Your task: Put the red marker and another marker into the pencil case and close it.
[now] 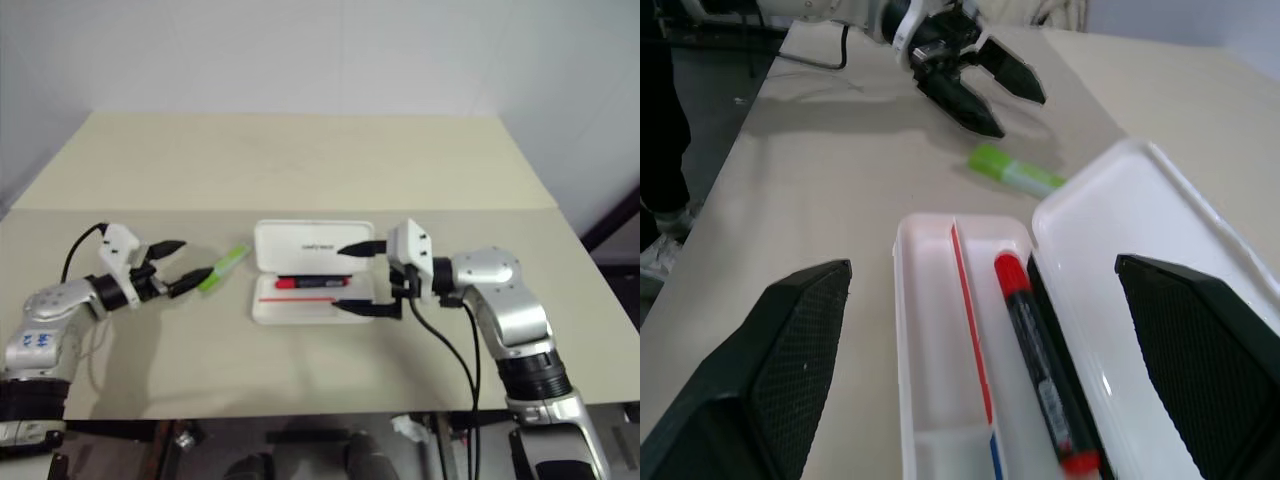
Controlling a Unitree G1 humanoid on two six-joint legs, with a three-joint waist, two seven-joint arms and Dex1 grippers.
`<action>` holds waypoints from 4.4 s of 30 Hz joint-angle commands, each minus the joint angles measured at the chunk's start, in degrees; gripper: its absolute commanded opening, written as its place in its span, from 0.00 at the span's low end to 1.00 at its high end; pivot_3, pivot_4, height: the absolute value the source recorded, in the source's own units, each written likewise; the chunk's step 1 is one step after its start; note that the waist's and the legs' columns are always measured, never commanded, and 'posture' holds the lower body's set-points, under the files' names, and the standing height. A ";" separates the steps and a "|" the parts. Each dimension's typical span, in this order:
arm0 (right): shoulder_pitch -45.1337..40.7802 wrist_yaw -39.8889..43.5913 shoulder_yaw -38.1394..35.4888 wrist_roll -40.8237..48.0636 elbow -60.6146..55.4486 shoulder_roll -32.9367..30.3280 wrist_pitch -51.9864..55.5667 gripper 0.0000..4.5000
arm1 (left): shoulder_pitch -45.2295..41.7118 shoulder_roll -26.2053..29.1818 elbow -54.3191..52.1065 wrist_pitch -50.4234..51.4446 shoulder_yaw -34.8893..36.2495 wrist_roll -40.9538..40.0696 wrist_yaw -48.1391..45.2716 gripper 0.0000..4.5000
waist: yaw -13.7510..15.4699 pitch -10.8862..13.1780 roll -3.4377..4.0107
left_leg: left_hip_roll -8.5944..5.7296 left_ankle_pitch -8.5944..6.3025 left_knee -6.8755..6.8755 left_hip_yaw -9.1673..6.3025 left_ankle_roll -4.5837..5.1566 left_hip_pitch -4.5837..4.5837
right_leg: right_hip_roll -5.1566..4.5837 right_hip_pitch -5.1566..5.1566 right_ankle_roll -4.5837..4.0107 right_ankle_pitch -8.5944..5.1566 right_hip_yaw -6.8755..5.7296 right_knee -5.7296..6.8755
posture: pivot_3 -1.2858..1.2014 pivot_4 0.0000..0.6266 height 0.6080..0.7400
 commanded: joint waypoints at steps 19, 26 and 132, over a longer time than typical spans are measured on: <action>1.68 -4.41 -1.95 -0.44 1.34 -1.48 -2.69 1.00 | -10.68 -2.87 15.66 2.86 -9.47 7.94 -5.60 1.00 | 0.50 0.00 0.00 | 0.01 0.02 0.38 -0.04 -0.03 -0.01 | 0.07 0.01 0.00 0.00 0.02 0.32 | 0.52 0.24 1.00; 1.77 -4.67 -2.04 -0.61 1.87 -1.57 -3.16 1.00 | -13.65 -2.94 18.74 6.05 -10.78 11.02 -1.46 0.96 | 0.19 0.00 0.00 | 0.01 0.19 0.61 -0.07 0.23 0.25 | 0.18 0.32 0.04 0.13 0.10 0.34 | 0.52 0.24 1.00; 10.12 1.99 -11.76 5.64 12.25 -6.12 -10.15 1.00 | -15.66 -5.53 -21.23 28.69 -27.87 2.68 -18.80 0.99 | 1.45 0.10 0.11 | 0.11 0.07 -0.17 -0.23 0.03 0.76 | 0.35 0.94 0.01 0.02 0.19 -0.46 | 0.52 0.24 1.00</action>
